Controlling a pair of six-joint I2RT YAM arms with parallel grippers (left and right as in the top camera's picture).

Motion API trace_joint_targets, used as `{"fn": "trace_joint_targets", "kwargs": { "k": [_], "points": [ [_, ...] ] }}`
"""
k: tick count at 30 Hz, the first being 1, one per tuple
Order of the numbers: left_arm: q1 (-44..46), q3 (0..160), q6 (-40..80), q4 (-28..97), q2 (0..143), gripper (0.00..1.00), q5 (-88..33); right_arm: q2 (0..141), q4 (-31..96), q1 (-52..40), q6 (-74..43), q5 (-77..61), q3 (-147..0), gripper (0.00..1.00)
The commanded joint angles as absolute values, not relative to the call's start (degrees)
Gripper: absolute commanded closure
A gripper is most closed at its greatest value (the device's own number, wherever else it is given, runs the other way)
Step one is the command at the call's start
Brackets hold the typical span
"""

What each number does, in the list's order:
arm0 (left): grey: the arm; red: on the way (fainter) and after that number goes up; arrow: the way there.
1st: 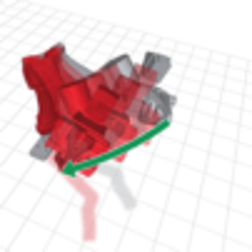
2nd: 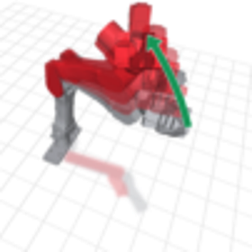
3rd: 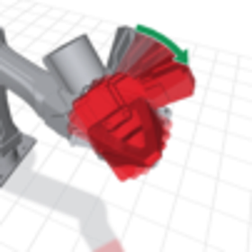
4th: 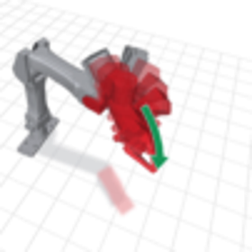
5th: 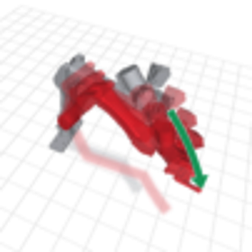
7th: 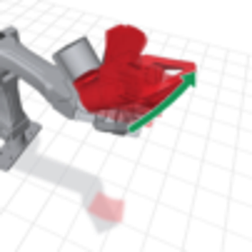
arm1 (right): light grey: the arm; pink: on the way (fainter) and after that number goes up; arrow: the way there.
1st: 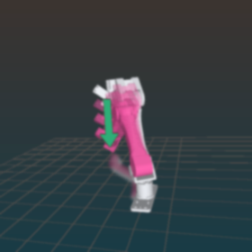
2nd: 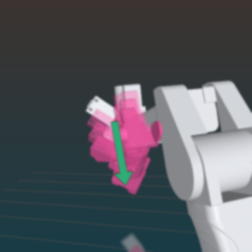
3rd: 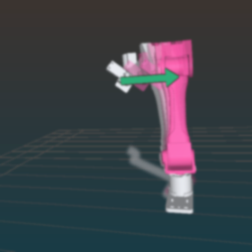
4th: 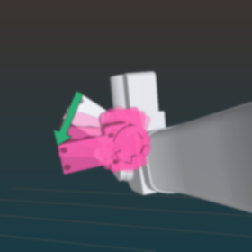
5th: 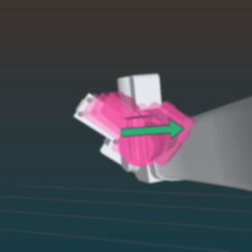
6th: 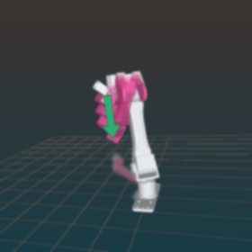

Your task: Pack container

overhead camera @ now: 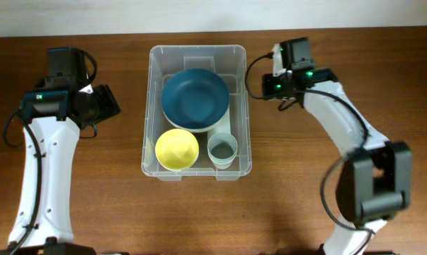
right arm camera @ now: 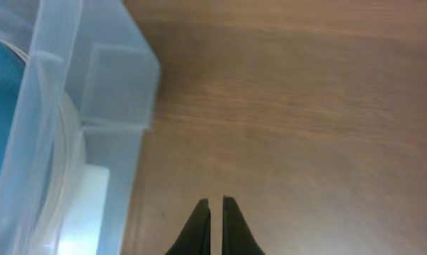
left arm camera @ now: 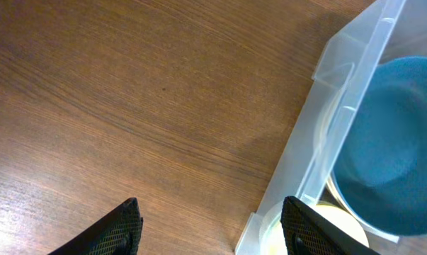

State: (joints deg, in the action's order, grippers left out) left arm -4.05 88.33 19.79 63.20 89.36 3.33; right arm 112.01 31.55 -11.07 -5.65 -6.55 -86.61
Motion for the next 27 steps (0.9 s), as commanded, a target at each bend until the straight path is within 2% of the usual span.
{"fn": "trace_joint_targets", "kwargs": {
  "k": [1,8,27],
  "points": [
    [-4.29,88.64,20.56,63.35,91.31,0.35,2.74,114.59,28.34,-11.97,-3.53,-13.30,-86.78,0.96],
    [-4.29,88.64,20.56,63.44,93.38,0.35,2.76,115.98,22.59,-11.99,-0.16,-23.68,-86.78,0.96],
    [-4.29,88.64,20.53,63.02,93.80,0.35,4.32,115.98,17.19,-11.90,1.72,-24.80,-86.78,0.95]
  ]
}}
